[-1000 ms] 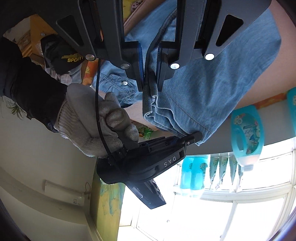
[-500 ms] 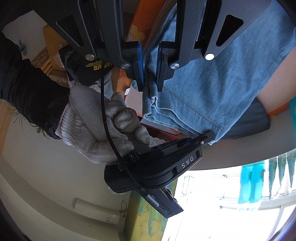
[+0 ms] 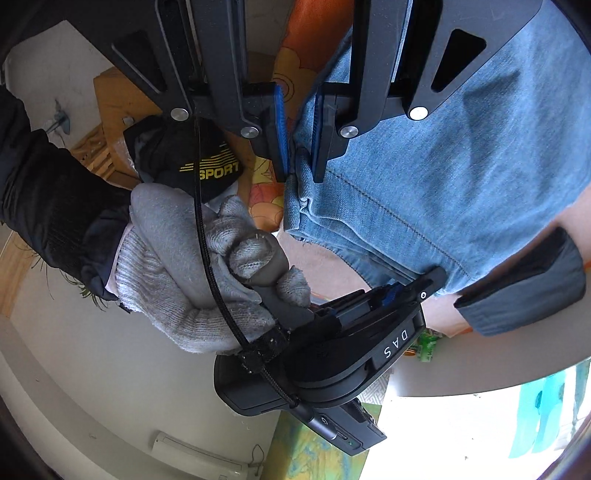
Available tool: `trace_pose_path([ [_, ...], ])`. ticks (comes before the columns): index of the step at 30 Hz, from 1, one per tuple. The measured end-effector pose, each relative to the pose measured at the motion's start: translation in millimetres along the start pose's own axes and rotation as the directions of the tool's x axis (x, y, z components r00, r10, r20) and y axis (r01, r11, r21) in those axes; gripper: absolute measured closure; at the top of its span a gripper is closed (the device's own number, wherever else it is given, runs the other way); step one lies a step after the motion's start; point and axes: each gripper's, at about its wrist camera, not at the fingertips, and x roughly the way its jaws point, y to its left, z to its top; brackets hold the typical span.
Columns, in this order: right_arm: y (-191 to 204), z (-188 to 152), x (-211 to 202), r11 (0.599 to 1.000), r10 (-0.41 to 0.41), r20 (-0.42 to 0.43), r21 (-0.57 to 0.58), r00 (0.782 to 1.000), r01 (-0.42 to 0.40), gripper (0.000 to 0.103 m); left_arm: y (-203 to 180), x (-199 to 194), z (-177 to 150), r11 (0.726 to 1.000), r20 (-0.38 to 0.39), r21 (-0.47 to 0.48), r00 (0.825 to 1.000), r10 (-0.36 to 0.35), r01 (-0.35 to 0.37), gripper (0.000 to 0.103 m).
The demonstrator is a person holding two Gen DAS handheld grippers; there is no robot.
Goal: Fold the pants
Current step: 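Lift the hem with both grippers and fold it over onto the jeans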
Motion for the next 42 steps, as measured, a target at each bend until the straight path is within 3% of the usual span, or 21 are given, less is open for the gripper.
trace_pose_path([
  [2,-10.2,-1.3,0.7,0.997,0.07,-0.012,0.031,0.997,-0.07,0.084,1.8,2.4,0.2,1.0,-0.015,-0.01,1.0,-0.012,0.012,0.093],
  [3,-14.3,-1.1,0.0,0.996,0.084,-0.004,0.042,0.996,-0.083,0.07,4.8,1.4,1.4,1.0,-0.017,-0.016,1.0,-0.018,0.017,0.093],
  [5,-22.5,1.4,0.1,0.989,0.13,0.012,0.072,0.991,-0.13,0.053,4.8,1.9,-0.5,1.0,-0.02,-0.018,1.0,-0.023,0.023,0.093],
  [6,-26.9,3.7,1.3,0.982,0.165,0.016,0.091,0.986,-0.166,0.052,5.4,0.8,-1.1,1.0,-0.018,-0.016,1.0,-0.024,0.024,0.093],
  [8,-34.4,11.1,6.8,0.97,0.202,0.019,0.132,0.979,-0.203,0.052,5.5,-1.2,-0.2,1.0,-0.013,-0.015,1.0,-0.027,0.026,0.093],
  [13,-32.5,30.7,35.8,0.977,0.163,-0.011,0.141,0.987,-0.16,0.054,7.3,-0.3,2.0,0.999,-0.009,-0.003,0.999,-0.034,0.034,0.093],
  [15,-21.1,35.1,41.1,0.992,0.091,-0.008,0.092,0.996,-0.09,0.083,6.8,-0.6,0.6,1.0,-0.012,0.004,1.0,-0.028,0.028,0.093],
  [18,2.5,36.6,30.2,0.999,0.03,0.058,-0.021,0.998,-0.029,0.095,5.9,-0.4,0.7,1.0,-0.011,-0.002,0.999,-0.03,0.03,0.093],
  [24,45.3,38.7,-10.4,0.962,-0.108,0.174,-0.23,0.979,0.147,0.097,-2.7,0.0,12.9,0.998,0.015,0.026,0.998,-0.054,0.054,0.093],
  [32,0.7,51.3,-6.8,0.967,-0.191,0.128,-0.147,0.973,0.209,0.097,0.0,25.1,30.3,0.997,0.022,0.02,0.997,-0.08,0.08,0.093],
  [38,-23.1,52.6,12.7,0.97,-0.203,0.061,-0.122,0.977,0.209,0.097,5.0,40.8,29.4,0.997,-0.016,-0.001,0.997,-0.081,0.081,0.093],
  [40,-27.2,52.5,12.4,0.97,-0.218,0.058,-0.1,0.974,0.223,0.093,5.8,38.7,29.0,0.997,-0.015,-0.005,0.997,-0.075,0.075,0.093],
  [42,-29.4,53.3,5.1,0.963,-0.25,0.079,-0.081,0.965,0.256,0.074,4.7,36.5,30.2,0.998,-0.026,-0.002,0.997,-0.066,0.066,0.091],
])
